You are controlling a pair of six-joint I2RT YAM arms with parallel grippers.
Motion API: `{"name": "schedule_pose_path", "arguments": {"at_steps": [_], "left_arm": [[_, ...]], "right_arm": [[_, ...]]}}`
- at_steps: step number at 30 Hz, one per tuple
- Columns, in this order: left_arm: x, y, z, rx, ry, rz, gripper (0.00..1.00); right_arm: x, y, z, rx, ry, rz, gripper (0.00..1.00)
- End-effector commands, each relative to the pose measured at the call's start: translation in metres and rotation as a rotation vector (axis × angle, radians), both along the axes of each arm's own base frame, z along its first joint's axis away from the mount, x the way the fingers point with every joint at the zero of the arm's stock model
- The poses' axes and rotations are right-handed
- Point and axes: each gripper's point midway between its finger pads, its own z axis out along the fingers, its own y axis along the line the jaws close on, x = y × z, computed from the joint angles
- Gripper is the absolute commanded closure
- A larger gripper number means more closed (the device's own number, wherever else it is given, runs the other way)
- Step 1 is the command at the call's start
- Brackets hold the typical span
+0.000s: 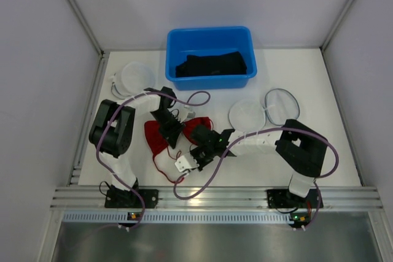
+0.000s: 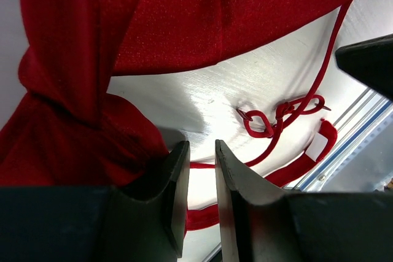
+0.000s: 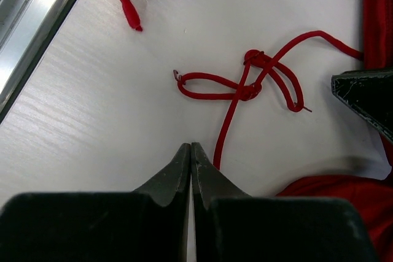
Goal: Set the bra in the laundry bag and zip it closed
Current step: Adjust the bra at the center of the board.
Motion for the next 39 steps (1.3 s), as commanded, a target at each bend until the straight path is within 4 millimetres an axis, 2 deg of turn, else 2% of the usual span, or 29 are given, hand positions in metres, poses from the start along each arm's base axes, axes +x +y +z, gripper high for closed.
{"name": "schedule_pose_path", "arguments": {"at_steps": [1,3,5,6,8,10,16,20,22,23,24,29,35,36,39], "left_arm": [[0.009,0.002,-0.002,0.019,-0.025,-0.004,0.71],[0.008,0.002,-0.002,0.013,-0.024,-0.006,0.7],[0.008,0.001,-0.002,0.008,-0.023,-0.008,0.7],[0.009,0.001,-0.002,0.007,-0.029,-0.01,0.7],[0.009,0.001,-0.002,0.007,-0.028,-0.008,0.69],[0.01,0.0,-0.002,0.005,-0.03,-0.007,0.69],[0.008,0.001,0.0,0.002,-0.033,-0.008,0.68],[0.009,0.001,-0.002,0.006,-0.036,-0.008,0.68],[0.008,0.002,-0.003,0.009,-0.031,-0.007,0.68],[0.008,0.002,-0.003,0.01,-0.031,-0.006,0.68],[0.008,0.002,-0.003,0.01,-0.03,-0.006,0.68],[0.015,0.005,-0.005,0.027,-0.038,0.002,0.68],[0.018,0.012,-0.011,0.052,-0.03,0.009,0.68],[0.019,0.013,-0.011,0.056,-0.032,0.007,0.68],[0.021,0.014,-0.014,0.064,-0.032,0.008,0.68]], "right_arm": [[0.004,-0.003,0.03,0.043,-0.002,-0.039,1.0],[0.005,-0.004,0.042,0.068,0.005,-0.067,0.99],[0.007,0.001,0.052,0.097,0.02,-0.103,0.82],[0.008,0.007,0.058,0.118,0.031,-0.119,0.68],[0.009,0.013,0.057,0.126,0.041,-0.12,0.57],[0.011,0.019,0.049,0.11,0.051,-0.114,0.53],[0.018,0.034,0.032,0.084,0.063,-0.111,0.52],[0.02,0.04,0.022,0.05,0.089,-0.12,0.55],[0.019,0.041,0.014,0.028,0.101,-0.12,0.62],[0.019,0.039,0.011,0.016,0.103,-0.123,0.66],[0.018,0.037,0.006,0.001,0.107,-0.12,0.76],[0.008,0.021,-0.002,-0.07,0.14,-0.099,1.0],[-0.012,-0.013,0.015,-0.075,0.146,-0.049,1.0],[-0.012,-0.016,0.027,-0.053,0.133,-0.044,1.0],[-0.017,-0.029,0.043,-0.028,0.128,-0.031,1.0]]}}
